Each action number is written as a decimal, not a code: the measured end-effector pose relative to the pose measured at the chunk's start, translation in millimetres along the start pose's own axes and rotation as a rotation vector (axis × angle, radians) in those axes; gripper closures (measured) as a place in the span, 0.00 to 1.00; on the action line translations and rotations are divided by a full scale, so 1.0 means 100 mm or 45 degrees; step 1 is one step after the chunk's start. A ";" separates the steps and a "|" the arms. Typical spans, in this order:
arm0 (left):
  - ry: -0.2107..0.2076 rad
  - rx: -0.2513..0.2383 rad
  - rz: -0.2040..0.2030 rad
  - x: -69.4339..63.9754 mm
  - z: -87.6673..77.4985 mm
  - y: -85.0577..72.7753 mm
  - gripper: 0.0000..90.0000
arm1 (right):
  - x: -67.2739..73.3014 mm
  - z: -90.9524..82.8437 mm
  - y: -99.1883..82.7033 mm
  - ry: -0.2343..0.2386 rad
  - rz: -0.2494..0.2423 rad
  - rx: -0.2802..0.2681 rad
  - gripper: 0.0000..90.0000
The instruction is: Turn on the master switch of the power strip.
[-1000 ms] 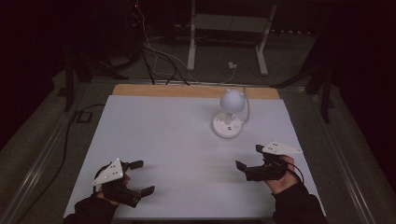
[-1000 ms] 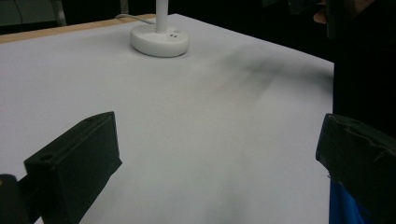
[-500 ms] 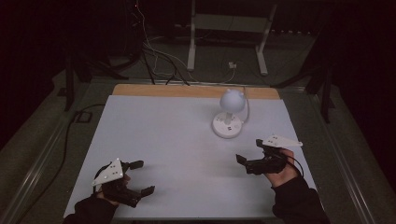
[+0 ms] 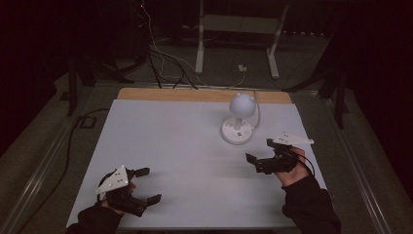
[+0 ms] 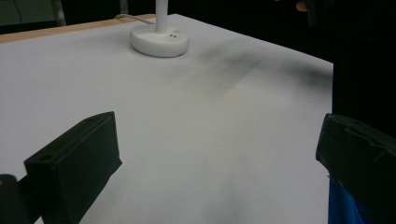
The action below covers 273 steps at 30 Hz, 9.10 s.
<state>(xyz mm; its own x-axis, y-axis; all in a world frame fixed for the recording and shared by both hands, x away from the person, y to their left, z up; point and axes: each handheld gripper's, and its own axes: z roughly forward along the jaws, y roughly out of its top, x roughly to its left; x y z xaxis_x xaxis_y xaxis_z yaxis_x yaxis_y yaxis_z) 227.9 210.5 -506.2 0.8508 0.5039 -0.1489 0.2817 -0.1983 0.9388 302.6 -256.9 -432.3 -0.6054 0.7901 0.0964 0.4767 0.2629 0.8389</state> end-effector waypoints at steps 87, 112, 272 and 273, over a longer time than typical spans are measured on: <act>-0.009 0.006 -0.007 0.01 0.01 -0.01 0.00 | -0.74 1.04 0.16 -0.255 0.177 -0.006 0.55; -0.009 0.009 -0.008 0.01 0.01 -0.01 0.00 | -0.71 1.09 0.15 -0.335 0.182 0.026 1.00; -0.017 -0.001 -0.007 -0.01 0.02 0.00 0.00 | -0.39 0.51 0.05 0.131 0.000 -0.086 0.00; -0.017 0.000 -0.008 -0.01 0.02 0.00 0.00 | -0.38 0.48 0.04 0.144 0.005 -0.093 0.00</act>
<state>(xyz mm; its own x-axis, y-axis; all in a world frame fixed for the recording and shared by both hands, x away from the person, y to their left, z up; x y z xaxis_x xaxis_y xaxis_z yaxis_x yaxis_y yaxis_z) 228.1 208.4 -506.4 0.8549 0.4940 -0.1584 0.2866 -0.1952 0.9379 358.0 -259.6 -457.9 -0.6736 0.7225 0.1558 0.4338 0.2158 0.8748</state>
